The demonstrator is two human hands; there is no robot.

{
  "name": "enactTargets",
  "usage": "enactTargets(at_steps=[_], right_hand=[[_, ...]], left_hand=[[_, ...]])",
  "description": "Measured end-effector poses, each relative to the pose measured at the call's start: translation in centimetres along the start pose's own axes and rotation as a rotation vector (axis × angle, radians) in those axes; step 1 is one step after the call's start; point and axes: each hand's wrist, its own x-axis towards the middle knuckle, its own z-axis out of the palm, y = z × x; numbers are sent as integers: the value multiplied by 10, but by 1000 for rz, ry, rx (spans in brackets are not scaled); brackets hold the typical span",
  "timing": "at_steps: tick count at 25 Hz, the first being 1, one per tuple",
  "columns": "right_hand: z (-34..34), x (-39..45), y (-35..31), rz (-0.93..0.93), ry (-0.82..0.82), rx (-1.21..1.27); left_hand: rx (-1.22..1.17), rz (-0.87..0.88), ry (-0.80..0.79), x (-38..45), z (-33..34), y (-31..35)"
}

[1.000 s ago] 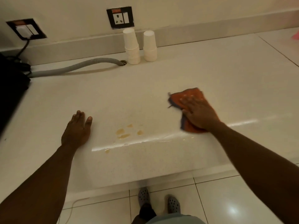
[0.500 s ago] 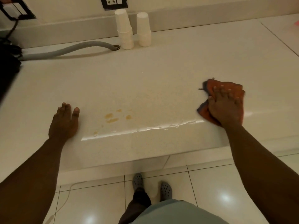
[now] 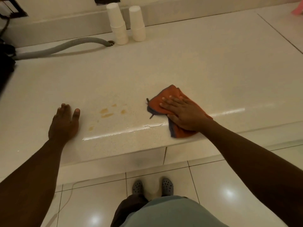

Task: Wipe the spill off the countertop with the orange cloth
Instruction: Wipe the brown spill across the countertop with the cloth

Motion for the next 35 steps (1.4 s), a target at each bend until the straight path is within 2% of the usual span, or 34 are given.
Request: enactTargets(at_steps=[2, 6, 9, 12, 15, 21, 24, 27, 30, 35], right_hand=[[-9, -17, 31, 93, 103, 46], [-18, -44, 87, 586, 291, -27], [-15, -48, 78, 960, 274, 25], [-16, -27, 41, 1123, 236, 147], [-8, 10, -21, 1068, 263, 129], [7, 103, -153, 644, 123, 82], [14, 103, -181, 408, 76, 55], [21, 64, -171, 212, 45, 31], [18, 22, -112, 289, 102, 5], [-3, -49, 8, 730, 247, 26]], left_hand=[[-5, 21, -8, 0, -2, -1], [6, 59, 18, -10, -5, 2], [-13, 46, -13, -16, -8, 6], [-30, 48, -20, -18, -9, 6], [-56, 67, -5, -18, -7, 4], [-66, 95, 18, -20, -8, 2], [-48, 97, 28, -19, -6, 1], [-29, 106, 35, -18, -4, 0], [-20, 106, 36, -17, -4, 0], [2, 107, 33, -18, -4, 0]])
